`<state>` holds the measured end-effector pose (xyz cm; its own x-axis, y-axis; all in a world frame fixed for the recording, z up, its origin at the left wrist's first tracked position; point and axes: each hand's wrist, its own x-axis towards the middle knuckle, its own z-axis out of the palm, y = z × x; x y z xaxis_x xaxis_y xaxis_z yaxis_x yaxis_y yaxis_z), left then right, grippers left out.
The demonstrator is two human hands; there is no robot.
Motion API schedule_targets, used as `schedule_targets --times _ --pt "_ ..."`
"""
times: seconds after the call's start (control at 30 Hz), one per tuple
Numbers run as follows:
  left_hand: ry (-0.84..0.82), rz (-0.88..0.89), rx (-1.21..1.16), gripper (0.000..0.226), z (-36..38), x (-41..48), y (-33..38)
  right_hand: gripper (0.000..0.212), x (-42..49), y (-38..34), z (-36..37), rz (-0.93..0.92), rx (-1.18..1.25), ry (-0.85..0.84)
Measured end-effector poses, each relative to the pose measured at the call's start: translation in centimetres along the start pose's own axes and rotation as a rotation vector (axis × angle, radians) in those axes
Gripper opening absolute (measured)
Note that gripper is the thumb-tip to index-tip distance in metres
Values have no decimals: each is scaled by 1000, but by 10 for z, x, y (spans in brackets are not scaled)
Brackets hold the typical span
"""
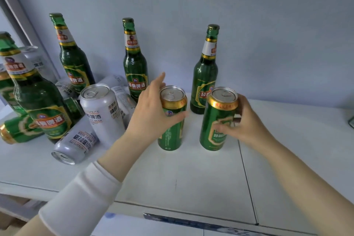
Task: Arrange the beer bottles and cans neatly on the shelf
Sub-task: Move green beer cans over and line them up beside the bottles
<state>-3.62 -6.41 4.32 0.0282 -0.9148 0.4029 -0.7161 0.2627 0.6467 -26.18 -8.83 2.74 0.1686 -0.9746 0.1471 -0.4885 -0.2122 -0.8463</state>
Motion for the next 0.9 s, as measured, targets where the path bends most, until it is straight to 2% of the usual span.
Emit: schedule_targets --times 0.1,0.2,0.3,0.43,0.63,0.77,0.9 --pt "30 -132 -187 113 22 -22 -13 82 -12 29 22 90 90 -11" --pt "120 -244 -246 93 37 -29 -16 71 -16 38 36 135 160 84" --pt "152 -268 -261 81 36 -26 -12 68 -18 37 36 142 187 177" --pt "106 -118 -279 74 28 -15 24 62 -37 37 17 181 242 246" --pt "38 88 -388 69 31 9 127 54 -77 53 -60 213 267 343" --pt "11 163 -418 70 71 16 199 51 -103 79 -134 193 276 376" --pt "-11 172 -433 61 134 5 263 49 -129 120 -220 161 273 365"
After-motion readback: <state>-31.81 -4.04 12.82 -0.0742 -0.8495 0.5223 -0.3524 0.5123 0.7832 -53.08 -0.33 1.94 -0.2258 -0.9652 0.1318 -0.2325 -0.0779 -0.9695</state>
